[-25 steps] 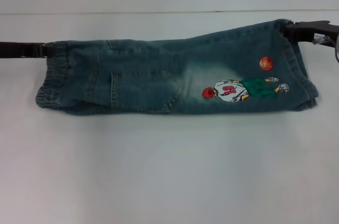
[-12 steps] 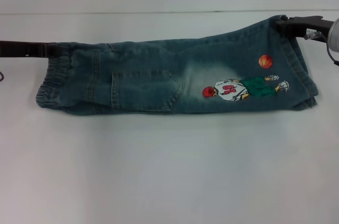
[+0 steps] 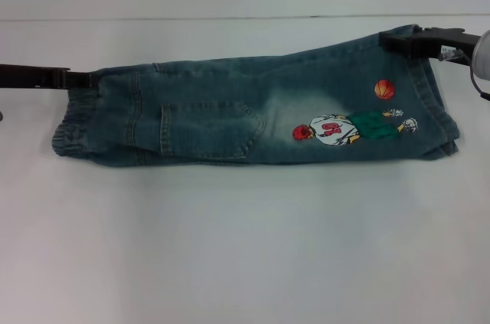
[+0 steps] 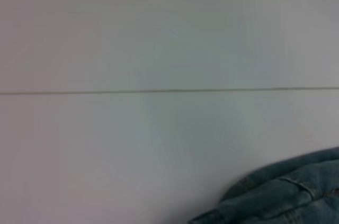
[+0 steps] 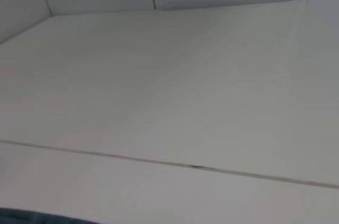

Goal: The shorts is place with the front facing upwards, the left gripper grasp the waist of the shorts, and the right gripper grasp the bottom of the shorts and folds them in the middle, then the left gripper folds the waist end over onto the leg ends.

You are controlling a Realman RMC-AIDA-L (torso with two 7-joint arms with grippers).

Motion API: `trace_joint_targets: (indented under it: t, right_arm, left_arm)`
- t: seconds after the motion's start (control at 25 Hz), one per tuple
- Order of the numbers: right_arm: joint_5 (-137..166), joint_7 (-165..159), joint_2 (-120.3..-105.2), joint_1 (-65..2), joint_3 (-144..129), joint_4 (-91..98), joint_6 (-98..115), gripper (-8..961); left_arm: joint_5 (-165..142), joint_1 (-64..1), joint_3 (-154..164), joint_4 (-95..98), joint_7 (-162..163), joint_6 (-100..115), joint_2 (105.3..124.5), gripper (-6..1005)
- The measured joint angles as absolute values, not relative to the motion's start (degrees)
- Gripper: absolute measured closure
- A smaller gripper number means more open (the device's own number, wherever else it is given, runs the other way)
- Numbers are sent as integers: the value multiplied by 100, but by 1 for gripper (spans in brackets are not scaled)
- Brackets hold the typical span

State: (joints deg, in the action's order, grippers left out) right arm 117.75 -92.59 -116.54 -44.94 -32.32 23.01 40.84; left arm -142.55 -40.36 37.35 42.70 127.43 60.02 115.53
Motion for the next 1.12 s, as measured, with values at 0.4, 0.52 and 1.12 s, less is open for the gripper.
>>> trace_joint_targets:
  t: [0.4, 0.52, 1.12]
  right_arm:
    - [11649, -9705, -11530, -4451, -3448, 2290, 4119, 117]
    - [11655, -10040, -11464, -4449, -3787, 2295, 4148, 87]
    - [11224, -9835, -11202, -3910, -3660, 3132, 7618, 97]
  left_arm:
    - [-14265, -4028, 3700, 4317, 12804, 6112, 11515, 171]
    - [-14265, -4028, 3696, 4332, 12806, 6191, 11510, 106]
    - [-14095, -3785, 2877, 5106, 11931, 9041, 11237, 120]
